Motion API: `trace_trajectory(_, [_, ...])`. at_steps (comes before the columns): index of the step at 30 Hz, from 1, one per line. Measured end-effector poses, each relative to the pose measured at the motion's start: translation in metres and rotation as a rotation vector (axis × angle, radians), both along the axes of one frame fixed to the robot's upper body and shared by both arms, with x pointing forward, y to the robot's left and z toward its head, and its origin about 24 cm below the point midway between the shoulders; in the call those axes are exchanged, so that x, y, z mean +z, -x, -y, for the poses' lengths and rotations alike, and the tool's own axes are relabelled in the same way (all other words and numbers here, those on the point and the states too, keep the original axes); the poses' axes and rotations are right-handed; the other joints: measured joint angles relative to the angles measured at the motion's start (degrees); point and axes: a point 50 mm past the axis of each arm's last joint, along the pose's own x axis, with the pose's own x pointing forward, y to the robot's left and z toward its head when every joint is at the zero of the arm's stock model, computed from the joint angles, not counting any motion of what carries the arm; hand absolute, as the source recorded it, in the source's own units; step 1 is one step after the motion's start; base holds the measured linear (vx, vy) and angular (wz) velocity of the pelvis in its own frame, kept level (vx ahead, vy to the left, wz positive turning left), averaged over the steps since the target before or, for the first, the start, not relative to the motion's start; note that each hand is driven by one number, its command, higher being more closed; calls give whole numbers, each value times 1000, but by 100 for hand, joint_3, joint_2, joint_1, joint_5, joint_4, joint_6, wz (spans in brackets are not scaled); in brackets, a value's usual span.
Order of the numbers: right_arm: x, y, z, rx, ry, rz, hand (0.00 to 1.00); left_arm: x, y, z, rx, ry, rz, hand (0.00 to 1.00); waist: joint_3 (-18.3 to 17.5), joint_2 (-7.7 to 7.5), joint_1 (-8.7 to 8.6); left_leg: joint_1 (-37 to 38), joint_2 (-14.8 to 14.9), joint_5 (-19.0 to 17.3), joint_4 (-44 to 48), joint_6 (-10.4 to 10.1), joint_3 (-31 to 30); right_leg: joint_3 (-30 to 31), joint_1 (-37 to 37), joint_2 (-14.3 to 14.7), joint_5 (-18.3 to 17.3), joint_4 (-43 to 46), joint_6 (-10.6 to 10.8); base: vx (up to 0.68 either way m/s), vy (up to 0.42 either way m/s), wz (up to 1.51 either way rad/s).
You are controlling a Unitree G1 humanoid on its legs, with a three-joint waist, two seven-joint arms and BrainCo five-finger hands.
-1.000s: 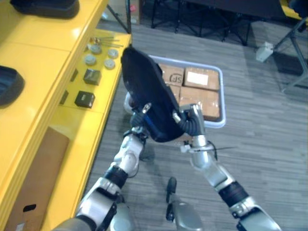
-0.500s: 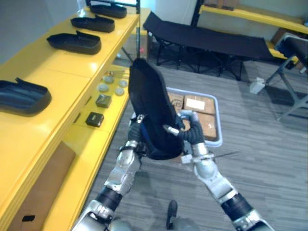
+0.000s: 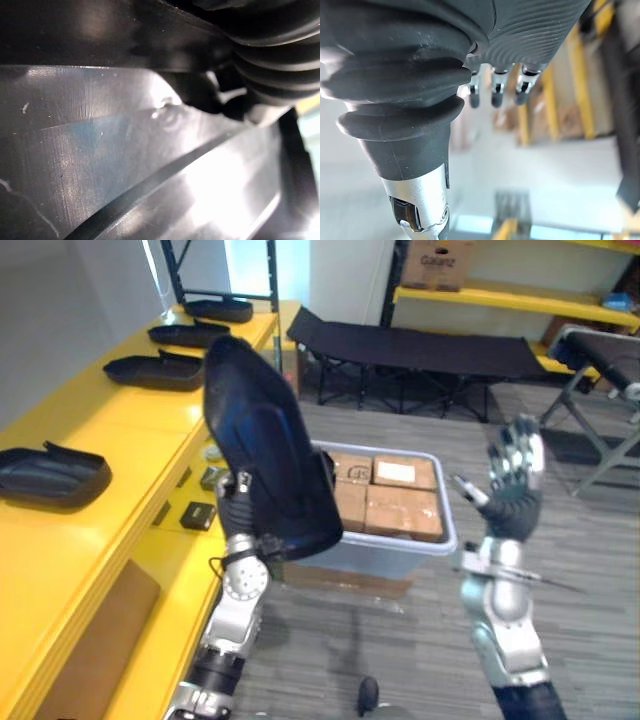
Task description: Walk over and take plastic housings, then place them on the shelf
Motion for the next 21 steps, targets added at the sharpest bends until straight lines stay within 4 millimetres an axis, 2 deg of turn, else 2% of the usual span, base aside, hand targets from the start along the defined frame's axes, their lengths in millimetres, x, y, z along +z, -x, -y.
trace_trajectory(4, [-29, 17, 14, -101, -145, -94, 0, 6, 10, -3, 7, 28, 55, 100, -24, 58, -107, 102, -12, 1, -79, 3, 101, 83, -1, 0, 14, 1, 3, 40, 36, -15])
trace_trajectory(6, [-57, 31, 21, -140, -211, -197, 0, 9, 22, -6, 17, 49, 86, 100, -25, 57, -174, 151, -24, -6, -132, 15, 145, 122, 1, -1, 6, -1, 15, 12, 36, -7])
trace_trajectory(8, [-76, 40, 21, -155, -248, -271, 0, 9, 30, -11, 30, 54, 104, 100, -24, 57, -215, 146, -32, -10, -142, 21, 154, 134, -18, -6, 1, -14, 21, 0, 16, -1])
trace_trajectory(10, [-102, 50, 22, -211, -250, -417, 0, 7, 38, -16, 43, 55, 96, 100, -24, 57, -208, 139, -37, -18, -162, 31, 152, 134, -23, -10, -65, -49, 43, -34, 30, 1])
trace_trajectory(13, [-125, 60, 23, -296, -261, -558, 0, 0, 47, -17, 43, 58, 71, 100, -18, 73, -202, 139, -42, -16, -227, 30, 147, 120, -23, -11, -94, -50, 35, -5, 5, 1])
trace_trajectory(16, [-137, 76, 19, -336, -341, -612, 0, -5, 57, -17, 35, 72, 46, 100, -25, 129, -197, 141, -45, -14, -240, 28, 122, 78, -27, -16, -106, -47, 51, 16, 20, 6])
trace_trajectory(21, [-138, 75, 18, -324, -339, -612, 0, -5, 58, -17, 39, 71, 49, 100, -35, 146, -201, 144, -65, -16, -240, 33, 90, 50, -15, -35, -83, 1, 52, 6, 9, 1])
